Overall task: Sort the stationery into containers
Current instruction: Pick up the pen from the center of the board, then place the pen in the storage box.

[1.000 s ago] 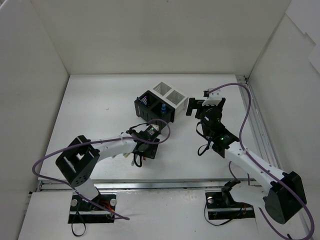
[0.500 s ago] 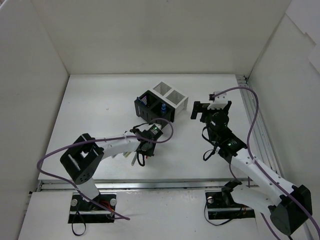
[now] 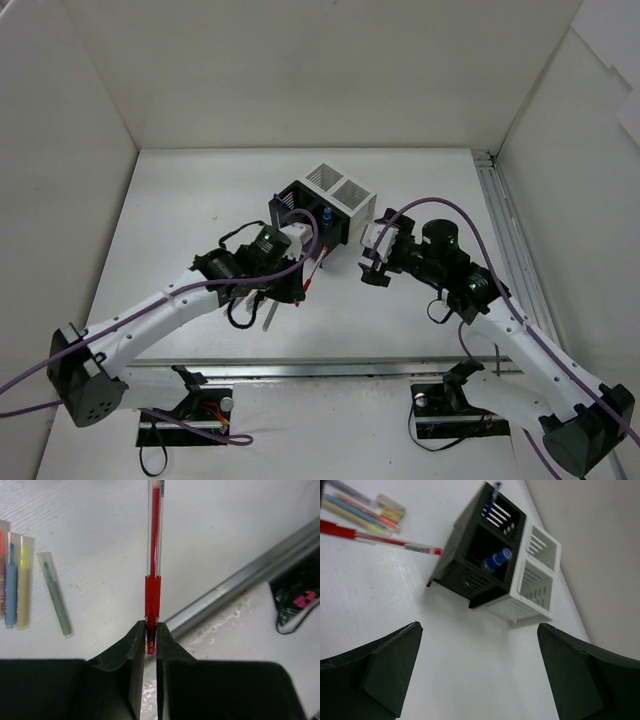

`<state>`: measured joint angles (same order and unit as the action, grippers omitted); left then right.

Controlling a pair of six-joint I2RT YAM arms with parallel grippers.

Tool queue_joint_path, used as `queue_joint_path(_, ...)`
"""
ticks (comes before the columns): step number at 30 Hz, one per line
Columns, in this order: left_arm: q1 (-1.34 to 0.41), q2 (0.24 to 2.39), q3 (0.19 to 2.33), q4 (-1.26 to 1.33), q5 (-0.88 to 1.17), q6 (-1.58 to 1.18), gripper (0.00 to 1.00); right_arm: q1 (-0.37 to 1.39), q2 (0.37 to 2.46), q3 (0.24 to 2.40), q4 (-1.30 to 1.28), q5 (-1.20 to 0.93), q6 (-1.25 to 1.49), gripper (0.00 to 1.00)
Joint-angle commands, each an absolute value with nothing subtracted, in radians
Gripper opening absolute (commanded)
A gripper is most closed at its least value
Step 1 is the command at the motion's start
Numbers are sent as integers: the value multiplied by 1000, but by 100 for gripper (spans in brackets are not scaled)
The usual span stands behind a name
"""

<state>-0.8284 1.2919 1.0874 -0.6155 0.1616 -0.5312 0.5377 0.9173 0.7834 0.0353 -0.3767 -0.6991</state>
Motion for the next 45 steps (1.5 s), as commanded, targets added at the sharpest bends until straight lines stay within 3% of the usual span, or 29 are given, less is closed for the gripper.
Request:
queue_joint_path(1, -782, 1241, 1158, -713, 359, -563, 0, 548, 962, 934, -121, -716, -943, 98)
queue_joint_path(16, -704, 1305, 1350, -916, 546, -569, 0, 862, 1226, 1089, -302, -692, -1193, 97)
queue_joint_path(22, -704, 1319, 1362, -914, 589, -543, 0, 891, 1330, 1141, -299, -735, -1187, 86)
queue_joint_path(25, -695, 1315, 1367, -923, 589, -540, 0, 899, 1393, 1183, -296, -713, -1154, 65)
queue_joint_path(26, -695, 1315, 1370, -925, 589, -538, 0, 902, 1400, 1198, -295, -713, -1151, 44)
queue_joint_path(29, -695, 1313, 1370, -922, 589, -537, 0, 907, 1420, 1216, -276, -718, -1135, 14)
queue_joint_path(32, -695, 1302, 1364, -905, 600, -532, 0, 905, 1420, 1220, -253, -703, -1121, 1)
queue_joint_path(35, -695, 1284, 1359, -887, 578, -531, 0, 904, 1413, 1203, -189, -684, -1089, 0)
queue_joint_path(36, -695, 1278, 1364, -887, 565, -526, 5, 905, 1410, 1195, -160, -655, -1053, 0)
queue_joint_path(38, -695, 1243, 1365, -870, 493, -526, 29, 905, 1395, 1148, -9, -558, -994, 0)
queue_joint_path(39, -695, 1221, 1361, -861, 457, -528, 43, 897, 1388, 1123, 70, -523, -929, 0)
queue_joint_path(40, -695, 1198, 1355, -833, 368, -538, 71, 888, 1375, 1070, 251, -493, -884, 0)
queue_joint_path(42, -684, 1096, 1307, -795, 258, -557, 93, 820, 1370, 1031, 406, -460, -725, 0)
queue_joint_path(43, -684, 1015, 1283, -731, 165, -581, 100, 792, 1376, 1020, 534, -442, -666, 0)
queue_joint_path(45, -674, 933, 1189, -671, 6, -615, 100, 729, 1397, 1043, 586, -425, -543, 0)
